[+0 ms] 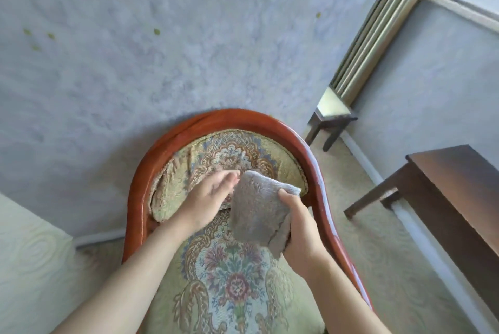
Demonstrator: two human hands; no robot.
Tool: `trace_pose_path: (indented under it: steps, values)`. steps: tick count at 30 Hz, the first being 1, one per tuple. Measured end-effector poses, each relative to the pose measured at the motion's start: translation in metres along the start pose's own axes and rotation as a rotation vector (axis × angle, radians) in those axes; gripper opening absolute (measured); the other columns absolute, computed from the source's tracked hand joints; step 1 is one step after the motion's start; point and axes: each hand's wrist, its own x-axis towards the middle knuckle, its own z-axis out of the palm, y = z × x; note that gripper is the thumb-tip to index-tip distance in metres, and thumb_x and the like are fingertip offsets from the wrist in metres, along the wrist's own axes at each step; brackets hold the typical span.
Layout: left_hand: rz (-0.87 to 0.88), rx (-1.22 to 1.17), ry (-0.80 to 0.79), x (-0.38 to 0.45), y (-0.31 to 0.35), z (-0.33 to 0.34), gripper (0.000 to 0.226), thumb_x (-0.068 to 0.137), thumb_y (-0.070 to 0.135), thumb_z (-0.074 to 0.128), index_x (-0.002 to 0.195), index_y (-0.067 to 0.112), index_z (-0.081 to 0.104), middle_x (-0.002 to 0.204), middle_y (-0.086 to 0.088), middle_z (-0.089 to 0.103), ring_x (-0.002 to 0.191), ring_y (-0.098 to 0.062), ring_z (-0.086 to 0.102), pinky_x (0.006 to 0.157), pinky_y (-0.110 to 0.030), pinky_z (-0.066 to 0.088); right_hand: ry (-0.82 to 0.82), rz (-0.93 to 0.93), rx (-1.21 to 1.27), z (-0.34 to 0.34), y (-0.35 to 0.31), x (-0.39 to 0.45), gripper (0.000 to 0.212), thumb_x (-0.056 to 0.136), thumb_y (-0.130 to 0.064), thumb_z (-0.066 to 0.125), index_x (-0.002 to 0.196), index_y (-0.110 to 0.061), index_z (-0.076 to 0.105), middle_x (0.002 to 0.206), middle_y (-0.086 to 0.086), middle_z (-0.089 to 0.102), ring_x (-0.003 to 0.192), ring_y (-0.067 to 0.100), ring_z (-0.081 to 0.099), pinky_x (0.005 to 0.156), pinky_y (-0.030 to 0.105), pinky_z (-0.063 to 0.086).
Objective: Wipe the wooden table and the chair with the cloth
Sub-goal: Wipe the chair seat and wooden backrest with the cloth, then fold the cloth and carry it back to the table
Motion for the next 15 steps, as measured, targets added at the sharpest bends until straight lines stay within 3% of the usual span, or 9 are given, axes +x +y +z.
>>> trace_pose_path:
  steps: [2, 5, 7, 8, 10, 11, 13, 15]
  values:
    - [-0.024, -0.187, -0.024, -0.034, 0.022, 0.018, 0.047, 0.087, 0.070, 0.050, 0.126, 0.044, 0.057, 0.119, 0.036, 0.061, 0.109, 0.019, 0.055, 0.095, -0.010, 0.042, -0.019, 0.006, -0.017, -0.010, -0.011, -0.038, 0.037, 0.091, -0.042, 0.056, 0.104, -0.014, 0.077, 0.113, 0.024, 0.072, 0.099, 0.042, 0.069, 0.092, 0.060, 0.047]
    - [-0.011, -0.276, -0.085, -0.084, 0.046, 0.040, 0.029, 0.082, 0.059, 0.065, 0.108, 0.046, 0.068, 0.108, 0.029, 0.071, 0.102, 0.009, 0.065, 0.088, -0.011, 0.051, -0.002, -0.057, -0.007, -0.027, -0.020, -0.092, 0.036, 0.089, -0.036, 0.063, 0.106, -0.007, 0.075, 0.111, 0.027, 0.071, 0.097, 0.045, 0.068, 0.081, 0.045, 0.051]
    - [0.023, -0.244, -0.075, -0.109, 0.062, 0.054, 0.015, 0.078, 0.054, 0.071, 0.093, 0.050, 0.071, 0.091, 0.033, 0.071, 0.087, 0.013, 0.066, 0.076, -0.006, 0.048, 0.009, -0.100, -0.019, -0.036, -0.023, -0.122, 0.028, 0.092, -0.027, 0.066, 0.104, -0.004, 0.075, 0.104, 0.028, 0.073, 0.094, 0.039, 0.072, 0.073, 0.036, 0.058]
    - [0.032, -0.262, -0.049, -0.120, 0.071, 0.063, 0.010, 0.078, 0.045, 0.076, 0.086, 0.042, 0.070, 0.080, 0.037, 0.068, 0.078, 0.017, 0.064, 0.069, -0.004, 0.046, 0.037, -0.129, -0.053, -0.042, -0.023, -0.135, 0.025, 0.091, -0.026, 0.068, 0.101, -0.005, 0.075, 0.100, 0.026, 0.074, 0.090, 0.036, 0.074, 0.071, 0.034, 0.058]
    - [0.059, -0.269, -0.018, -0.134, 0.091, 0.079, 0.020, 0.080, 0.024, 0.079, 0.078, 0.034, 0.062, 0.065, 0.037, 0.064, 0.064, 0.020, 0.060, 0.059, 0.001, 0.041, 0.142, -0.190, -0.101, -0.055, -0.026, -0.156, 0.026, 0.088, -0.031, 0.072, 0.097, -0.007, 0.074, 0.097, 0.023, 0.075, 0.087, 0.031, 0.073, 0.073, 0.037, 0.057]
    - [0.077, -0.249, -0.044, -0.140, 0.103, 0.087, 0.018, 0.078, 0.024, 0.079, 0.078, 0.032, 0.063, 0.064, 0.027, 0.067, 0.059, 0.013, 0.061, 0.056, -0.002, 0.041, 0.199, -0.217, -0.113, -0.064, -0.028, -0.167, 0.030, 0.085, -0.035, 0.072, 0.095, -0.007, 0.073, 0.095, 0.023, 0.074, 0.086, 0.030, 0.071, 0.075, 0.042, 0.056]
    - [0.129, -0.230, -0.140, -0.153, 0.132, 0.106, 0.017, 0.072, 0.039, 0.078, 0.085, 0.036, 0.068, 0.067, 0.004, 0.069, 0.055, -0.003, 0.055, 0.053, -0.013, 0.038, 0.273, -0.260, -0.109, -0.085, -0.033, -0.189, 0.032, 0.089, -0.037, 0.070, 0.094, -0.006, 0.073, 0.097, 0.030, 0.070, 0.085, 0.029, 0.066, 0.083, 0.056, 0.053]
    - [0.206, -0.190, -0.225, -0.163, 0.151, 0.131, 0.022, 0.071, 0.049, 0.075, 0.091, 0.045, 0.068, 0.074, -0.001, 0.070, 0.058, -0.007, 0.053, 0.056, -0.019, 0.036, 0.317, -0.259, -0.070, -0.114, -0.036, -0.211, 0.031, 0.096, -0.037, 0.062, 0.094, -0.008, 0.073, 0.103, 0.030, 0.069, 0.087, 0.029, 0.065, 0.086, 0.057, 0.051]
